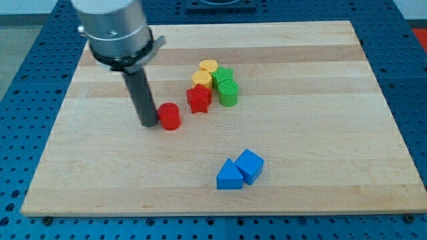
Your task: Move the red circle below the red star
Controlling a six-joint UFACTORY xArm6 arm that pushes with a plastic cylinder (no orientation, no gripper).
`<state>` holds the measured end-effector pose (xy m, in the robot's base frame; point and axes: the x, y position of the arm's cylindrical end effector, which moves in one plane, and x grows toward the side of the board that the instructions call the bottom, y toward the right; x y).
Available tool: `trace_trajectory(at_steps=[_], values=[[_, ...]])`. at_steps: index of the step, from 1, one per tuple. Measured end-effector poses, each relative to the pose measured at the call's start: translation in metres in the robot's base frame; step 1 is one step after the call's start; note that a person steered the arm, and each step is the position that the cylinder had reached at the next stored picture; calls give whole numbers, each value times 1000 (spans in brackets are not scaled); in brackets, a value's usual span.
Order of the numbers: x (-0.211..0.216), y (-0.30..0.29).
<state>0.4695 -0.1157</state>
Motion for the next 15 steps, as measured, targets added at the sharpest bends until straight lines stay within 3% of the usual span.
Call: trace_trajectory(at_steps=[2, 5, 8, 10, 11, 14, 15], values=[[16, 51], [16, 50], [-23, 40], [-3, 21], [30, 37], [29, 163], [16, 180]])
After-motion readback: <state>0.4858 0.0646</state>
